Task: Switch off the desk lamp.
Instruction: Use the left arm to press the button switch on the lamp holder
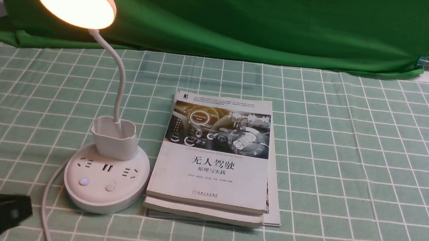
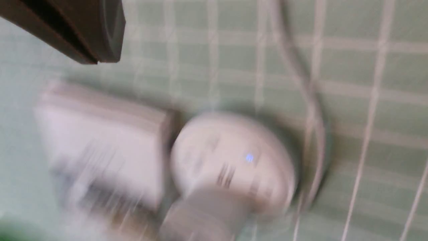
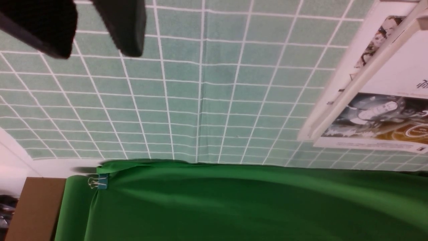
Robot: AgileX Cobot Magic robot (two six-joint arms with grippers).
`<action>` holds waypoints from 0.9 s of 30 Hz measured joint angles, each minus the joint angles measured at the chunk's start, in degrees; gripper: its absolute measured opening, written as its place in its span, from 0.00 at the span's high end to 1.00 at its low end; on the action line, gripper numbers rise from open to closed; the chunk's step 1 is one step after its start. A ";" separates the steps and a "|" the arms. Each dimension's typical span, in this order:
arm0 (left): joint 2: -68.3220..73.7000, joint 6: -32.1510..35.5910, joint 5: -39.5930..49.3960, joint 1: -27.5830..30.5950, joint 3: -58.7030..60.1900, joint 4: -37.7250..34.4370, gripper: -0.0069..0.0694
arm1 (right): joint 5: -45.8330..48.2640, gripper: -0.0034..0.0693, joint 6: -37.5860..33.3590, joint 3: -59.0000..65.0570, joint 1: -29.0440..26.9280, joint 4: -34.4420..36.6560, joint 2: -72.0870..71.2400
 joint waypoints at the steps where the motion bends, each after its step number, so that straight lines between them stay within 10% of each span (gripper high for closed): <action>1: 3.58 1.07 2.56 -0.05 -1.88 1.15 0.91 | 0.00 0.62 0.00 0.00 0.00 0.00 0.00; 27: 46.47 -4.54 6.02 -18.48 -23.87 13.69 0.91 | 0.00 0.62 0.00 0.00 0.00 0.00 0.00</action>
